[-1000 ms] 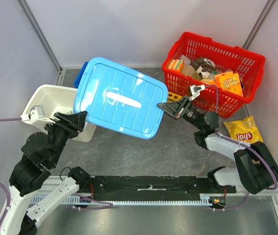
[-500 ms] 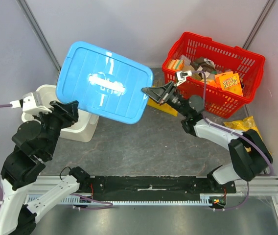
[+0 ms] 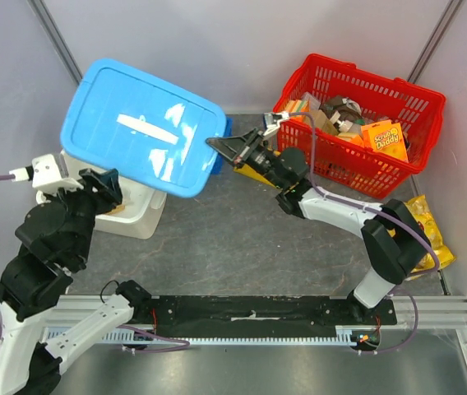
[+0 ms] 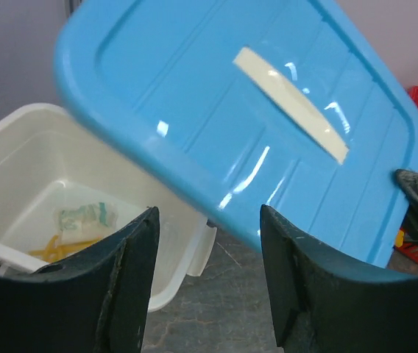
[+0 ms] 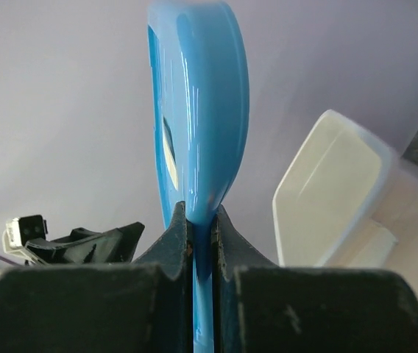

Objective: Organize the chemistry lab equipment

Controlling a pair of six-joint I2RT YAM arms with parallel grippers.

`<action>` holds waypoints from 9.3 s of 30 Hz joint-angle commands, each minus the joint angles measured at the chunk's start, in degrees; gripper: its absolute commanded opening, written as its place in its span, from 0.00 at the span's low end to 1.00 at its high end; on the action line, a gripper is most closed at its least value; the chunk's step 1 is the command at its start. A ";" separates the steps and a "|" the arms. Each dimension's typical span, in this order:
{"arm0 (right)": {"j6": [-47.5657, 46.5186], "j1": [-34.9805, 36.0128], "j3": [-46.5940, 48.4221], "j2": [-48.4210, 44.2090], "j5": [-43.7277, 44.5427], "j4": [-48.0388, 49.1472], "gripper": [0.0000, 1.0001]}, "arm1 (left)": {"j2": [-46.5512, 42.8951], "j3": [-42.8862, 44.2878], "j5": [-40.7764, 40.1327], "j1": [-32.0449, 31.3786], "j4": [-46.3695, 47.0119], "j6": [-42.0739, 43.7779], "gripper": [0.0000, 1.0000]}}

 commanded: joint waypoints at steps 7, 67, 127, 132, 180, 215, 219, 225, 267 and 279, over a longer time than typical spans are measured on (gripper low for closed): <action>-2.24 10.84 22.84 13.56 9.17 -15.26 0.00 | 18.87 16.59 -1.65 -0.18 0.79 8.13 0.68; -2.49 15.25 43.95 33.54 14.17 -35.04 0.45 | 44.72 -3.78 12.50 45.35 8.96 -20.08 0.52; -13.58 14.63 35.44 29.14 10.75 -36.21 0.88 | 38.66 -17.84 28.67 45.35 15.11 -19.73 0.48; -9.98 15.24 32.00 30.02 9.96 -27.32 0.89 | 38.40 -18.02 29.72 45.44 15.11 -20.00 0.48; -23.68 24.12 59.77 36.96 34.56 -69.32 0.36 | 35.32 -23.64 32.89 45.35 18.01 -20.26 0.48; -40.73 19.47 55.12 28.52 37.56 -77.23 0.32 | 30.75 -7.91 27.51 55.35 8.96 2.42 0.76; -42.75 18.59 55.03 28.52 34.75 -76.71 0.34 | 28.21 -10.28 27.36 60.20 8.26 1.98 0.76; -47.84 18.67 56.25 28.52 28.51 -73.98 0.63 | 23.55 -14.50 23.93 64.33 8.52 -1.36 0.78; -63.50 13.58 60.74 32.92 35.53 -82.59 0.35 | 11.50 -24.00 26.91 68.20 4.57 -6.90 0.83; -63.58 12.87 61.53 32.74 33.69 -82.59 0.36 | 5.27 -26.88 27.86 69.08 0.87 -12.35 0.87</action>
